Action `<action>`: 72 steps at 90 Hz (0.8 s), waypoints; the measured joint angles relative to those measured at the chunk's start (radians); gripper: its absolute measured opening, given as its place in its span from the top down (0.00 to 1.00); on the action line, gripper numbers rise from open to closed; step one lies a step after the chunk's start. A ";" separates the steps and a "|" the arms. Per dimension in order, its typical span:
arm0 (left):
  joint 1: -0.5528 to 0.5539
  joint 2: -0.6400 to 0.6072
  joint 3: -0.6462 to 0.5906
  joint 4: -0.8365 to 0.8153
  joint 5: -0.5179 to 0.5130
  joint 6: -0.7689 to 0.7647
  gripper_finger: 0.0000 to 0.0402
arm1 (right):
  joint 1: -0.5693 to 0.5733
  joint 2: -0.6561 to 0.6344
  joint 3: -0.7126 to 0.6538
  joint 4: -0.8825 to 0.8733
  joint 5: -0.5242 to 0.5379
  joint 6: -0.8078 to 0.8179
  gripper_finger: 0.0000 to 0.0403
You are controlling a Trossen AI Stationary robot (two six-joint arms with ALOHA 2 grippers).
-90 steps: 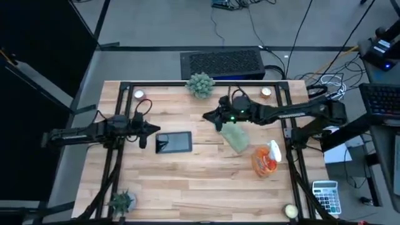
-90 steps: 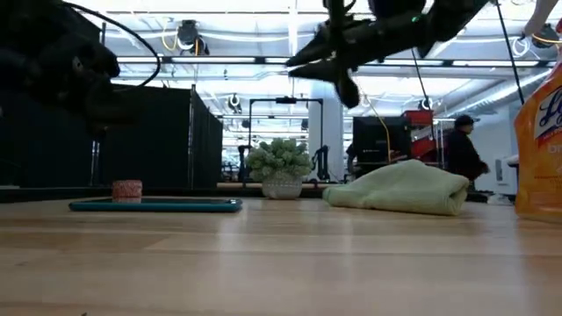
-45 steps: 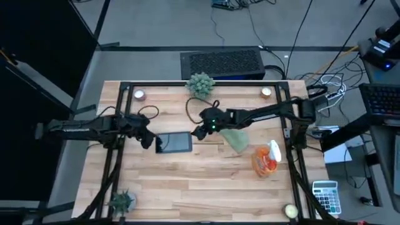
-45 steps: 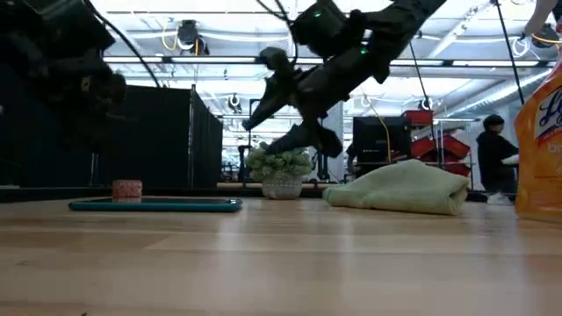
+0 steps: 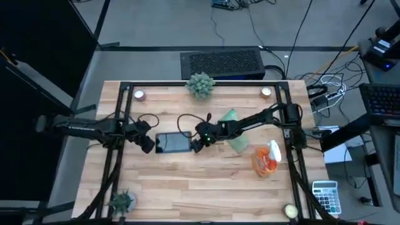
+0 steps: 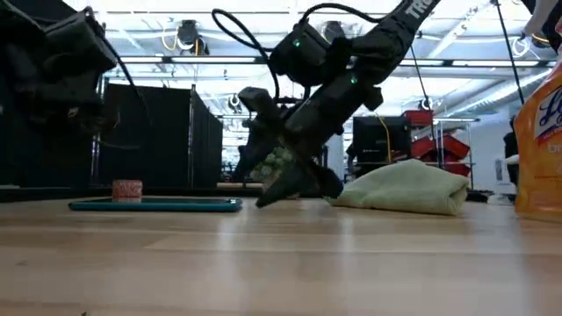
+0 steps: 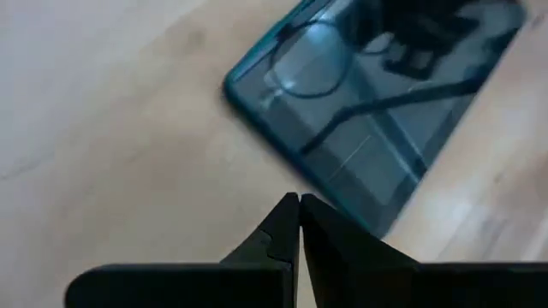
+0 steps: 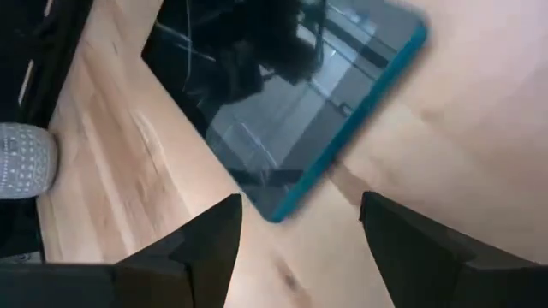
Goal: Apply microfiber cloth
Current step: Spray the front of the cellphone with a spray bottle
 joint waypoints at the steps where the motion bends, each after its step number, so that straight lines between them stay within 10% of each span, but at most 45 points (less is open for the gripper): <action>1: 0.000 0.003 0.000 0.001 0.000 0.000 1.00 | 0.000 0.002 0.000 0.003 -0.001 0.003 0.44; 72: -0.013 0.326 0.003 0.461 -0.022 0.088 1.00 | 0.003 0.079 -0.001 0.248 0.080 0.056 0.44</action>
